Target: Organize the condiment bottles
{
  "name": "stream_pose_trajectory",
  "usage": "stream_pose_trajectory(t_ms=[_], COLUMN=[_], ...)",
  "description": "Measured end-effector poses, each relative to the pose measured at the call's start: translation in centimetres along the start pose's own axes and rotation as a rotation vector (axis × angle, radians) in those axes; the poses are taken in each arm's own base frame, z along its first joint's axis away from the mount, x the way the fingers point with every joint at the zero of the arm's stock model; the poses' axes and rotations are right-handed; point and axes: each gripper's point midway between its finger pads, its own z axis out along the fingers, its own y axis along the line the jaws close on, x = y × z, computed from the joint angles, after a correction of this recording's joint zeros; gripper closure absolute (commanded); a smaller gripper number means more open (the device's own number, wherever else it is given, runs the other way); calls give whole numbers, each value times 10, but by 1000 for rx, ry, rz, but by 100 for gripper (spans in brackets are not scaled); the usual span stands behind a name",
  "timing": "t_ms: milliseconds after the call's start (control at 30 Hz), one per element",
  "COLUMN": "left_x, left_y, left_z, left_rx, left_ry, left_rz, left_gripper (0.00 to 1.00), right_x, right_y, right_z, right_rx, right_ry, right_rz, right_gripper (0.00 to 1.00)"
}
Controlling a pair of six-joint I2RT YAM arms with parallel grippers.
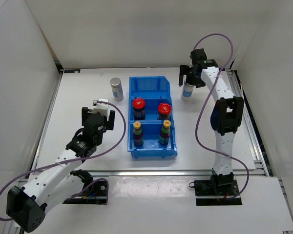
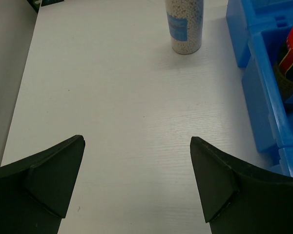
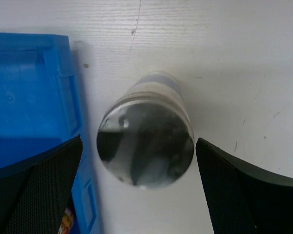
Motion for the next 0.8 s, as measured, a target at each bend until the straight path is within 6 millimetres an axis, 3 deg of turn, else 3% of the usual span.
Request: stream_pose_trajectory(t_ms=[100, 167, 267, 400, 533, 633, 800], left_x=[-2, -4, -7, -8, -9, -8, -5], left_y=[0, 1, 2, 3, 5, 4, 4], left_z=[0, -1, -2, -2, -2, -1, 0], left_rx=[0, 0, -3, -11, -19, -20, -23], left_ry=[-7, -15, -25, -32, -33, -29, -20], left_rz=[-6, -12, -20, -25, -26, -23, -17], left_gripper=[0, 0, 0, 0, 0, 0, 0], right_x=[-2, -3, -5, -5, 0, -7, -26], right_y=[-2, -4, -8, -10, -5, 27, 108], right_z=[17, 26, 28, 27, 10, -21, -78], right_rx=[2, 4, 7, 9, 37, 3, -148], right_ry=[7, 8, 5, 2, -12, -69, -217], right_rz=[-1, -9, -4, -9, -60, -144, -269], right_gripper=[17, 38, 61, 73, 74, 74, 74])
